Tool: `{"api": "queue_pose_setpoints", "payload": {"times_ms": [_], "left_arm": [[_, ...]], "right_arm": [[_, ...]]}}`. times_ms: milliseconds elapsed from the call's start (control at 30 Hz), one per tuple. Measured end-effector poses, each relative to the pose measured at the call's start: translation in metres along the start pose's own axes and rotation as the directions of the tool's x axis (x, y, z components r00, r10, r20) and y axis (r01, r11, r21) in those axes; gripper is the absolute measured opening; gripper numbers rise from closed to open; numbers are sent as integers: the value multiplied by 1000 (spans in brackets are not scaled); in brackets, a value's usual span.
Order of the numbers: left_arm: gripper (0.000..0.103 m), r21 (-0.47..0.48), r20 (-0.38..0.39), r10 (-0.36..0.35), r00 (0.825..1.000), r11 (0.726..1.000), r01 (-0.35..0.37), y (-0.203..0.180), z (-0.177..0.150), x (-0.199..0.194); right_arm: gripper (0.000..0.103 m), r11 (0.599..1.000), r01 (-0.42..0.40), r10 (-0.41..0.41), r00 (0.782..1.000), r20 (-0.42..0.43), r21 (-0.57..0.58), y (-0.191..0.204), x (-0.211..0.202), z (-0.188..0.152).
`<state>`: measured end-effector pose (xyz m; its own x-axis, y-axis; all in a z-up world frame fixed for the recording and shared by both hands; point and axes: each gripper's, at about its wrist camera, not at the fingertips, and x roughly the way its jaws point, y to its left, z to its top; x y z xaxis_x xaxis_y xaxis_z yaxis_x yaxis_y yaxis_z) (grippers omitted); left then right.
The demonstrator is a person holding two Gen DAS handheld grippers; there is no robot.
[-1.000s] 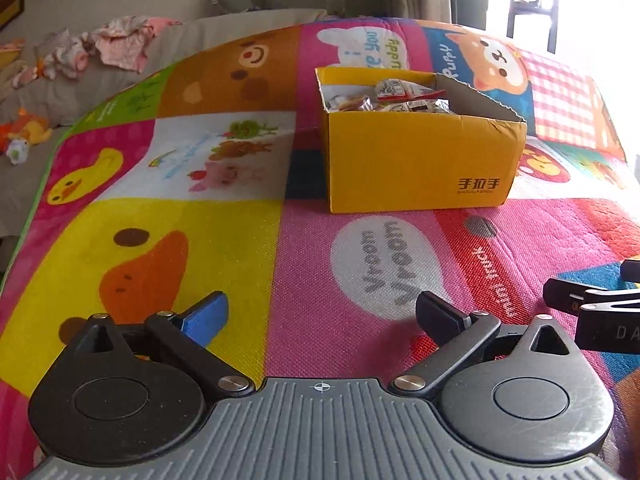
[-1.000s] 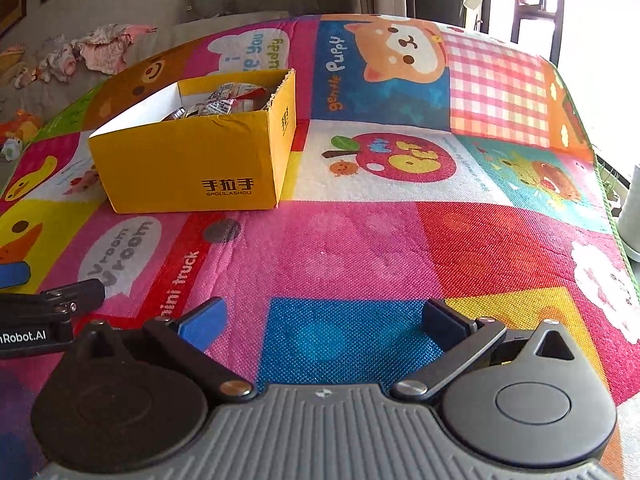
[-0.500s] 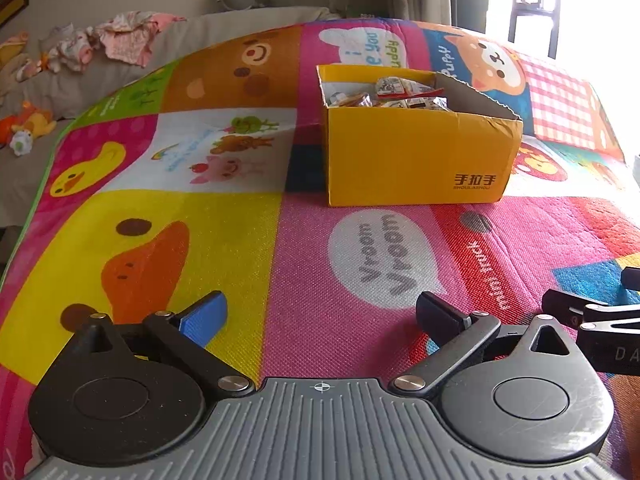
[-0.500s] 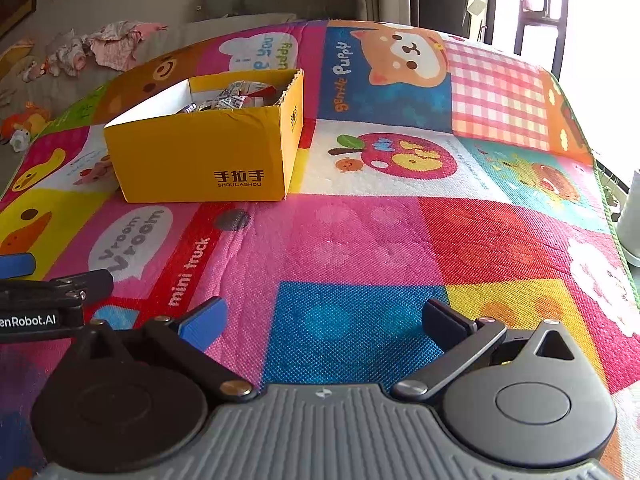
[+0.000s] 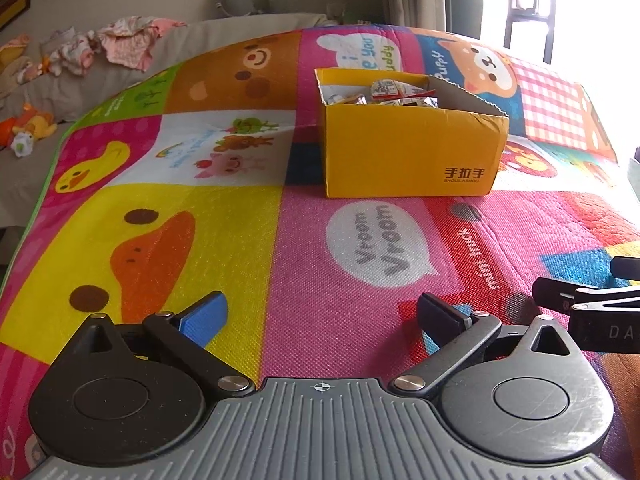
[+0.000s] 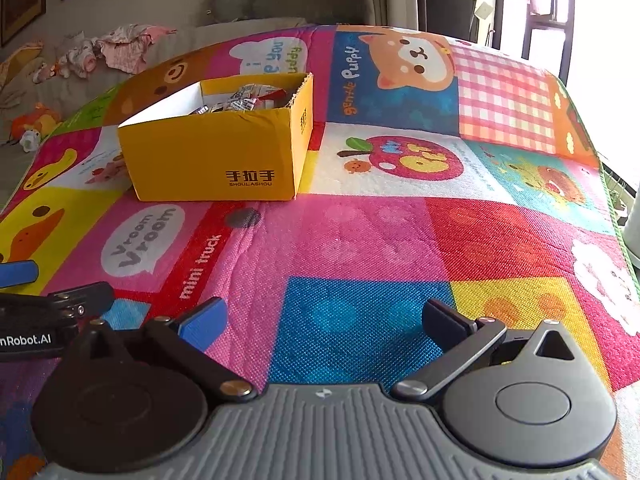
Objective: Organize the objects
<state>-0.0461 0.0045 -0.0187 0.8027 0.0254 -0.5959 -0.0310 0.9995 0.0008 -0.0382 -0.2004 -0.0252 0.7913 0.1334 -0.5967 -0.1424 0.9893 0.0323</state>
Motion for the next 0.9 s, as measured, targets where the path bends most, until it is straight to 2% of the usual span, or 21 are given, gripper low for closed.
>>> {"api": "queue_pose_setpoints", "payload": {"times_ms": [267,467,700,900], "left_arm": [[103,6,-15,6,1000,1000,-6,2,3,2],[103,19,-6,-30,1000,999,30,5,3,3],[103,24,-9,-14,1000,1000,14,1,4,4],[103,23,-9,-11,1000,1000,11,2,5,4]], "right_arm": [[103,1000,13,-13,1000,2,-9,3,1,-2],[103,999,38,-37,999,24,-39,8,-2,-4],[103,1000,-3,3,1000,-1,20,0,1,-2],[103,1000,2,-2,1000,-3,15,0,1,-2]]}}
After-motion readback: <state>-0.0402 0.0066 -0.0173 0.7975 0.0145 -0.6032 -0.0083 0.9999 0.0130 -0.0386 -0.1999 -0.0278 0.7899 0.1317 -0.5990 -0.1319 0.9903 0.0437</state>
